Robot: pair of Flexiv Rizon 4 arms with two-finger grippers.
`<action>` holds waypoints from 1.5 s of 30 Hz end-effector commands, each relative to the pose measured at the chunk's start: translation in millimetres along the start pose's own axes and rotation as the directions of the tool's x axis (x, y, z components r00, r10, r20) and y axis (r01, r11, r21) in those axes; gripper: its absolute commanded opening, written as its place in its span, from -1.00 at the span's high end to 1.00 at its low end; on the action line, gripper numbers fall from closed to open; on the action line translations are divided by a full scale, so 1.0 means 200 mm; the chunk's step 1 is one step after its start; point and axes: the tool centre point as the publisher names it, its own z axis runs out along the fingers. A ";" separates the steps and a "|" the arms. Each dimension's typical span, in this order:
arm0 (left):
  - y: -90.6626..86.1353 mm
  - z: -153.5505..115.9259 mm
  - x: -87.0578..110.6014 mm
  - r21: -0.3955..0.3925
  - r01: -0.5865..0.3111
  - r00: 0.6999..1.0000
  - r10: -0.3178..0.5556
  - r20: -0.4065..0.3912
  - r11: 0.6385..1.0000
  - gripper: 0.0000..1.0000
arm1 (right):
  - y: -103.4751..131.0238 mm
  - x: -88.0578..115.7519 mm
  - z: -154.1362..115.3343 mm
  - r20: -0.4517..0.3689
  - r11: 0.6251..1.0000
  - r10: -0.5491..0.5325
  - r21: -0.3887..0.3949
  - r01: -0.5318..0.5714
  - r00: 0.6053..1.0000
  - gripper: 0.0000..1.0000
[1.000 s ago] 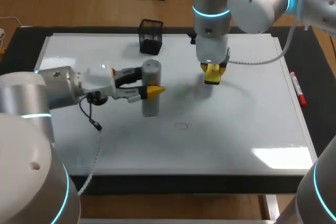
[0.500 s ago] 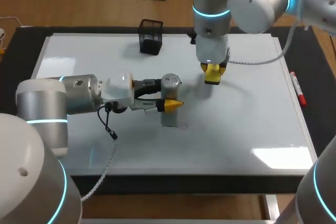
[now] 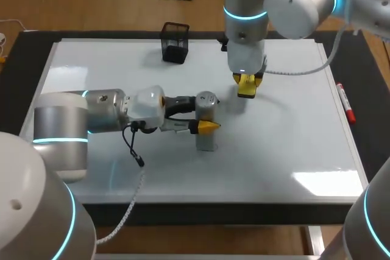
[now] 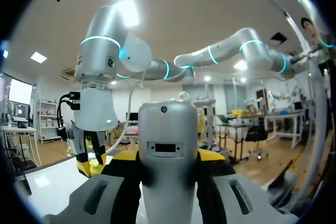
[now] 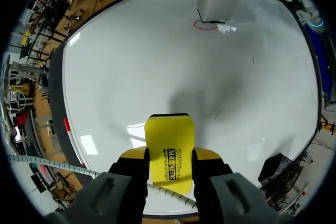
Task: Pick up the inspection probe, press it on each red-marked spot on the whiteboard one by one, put down the probe, pick up the eraser, and wipe off all the red marks.
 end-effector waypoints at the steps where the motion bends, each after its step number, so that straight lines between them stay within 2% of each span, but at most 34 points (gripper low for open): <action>1: 0.03 0.02 -0.02 0.008 0.005 1.000 -0.005 -0.018 1.000 1.00 | 0.00 0.00 0.00 -0.002 1.000 -0.001 0.001 0.001 1.000 1.00; 28: 0.09 0.03 -0.05 -0.043 0.022 0.999 -0.024 -0.027 0.999 1.00 | 0.00 0.00 0.00 -0.002 1.000 -0.001 0.001 0.001 1.000 1.00; 45: 0.10 0.02 -0.05 -0.062 0.021 0.999 -0.023 -0.028 0.998 1.00 | 0.00 0.00 0.00 -0.002 1.000 -0.001 0.001 0.001 1.000 1.00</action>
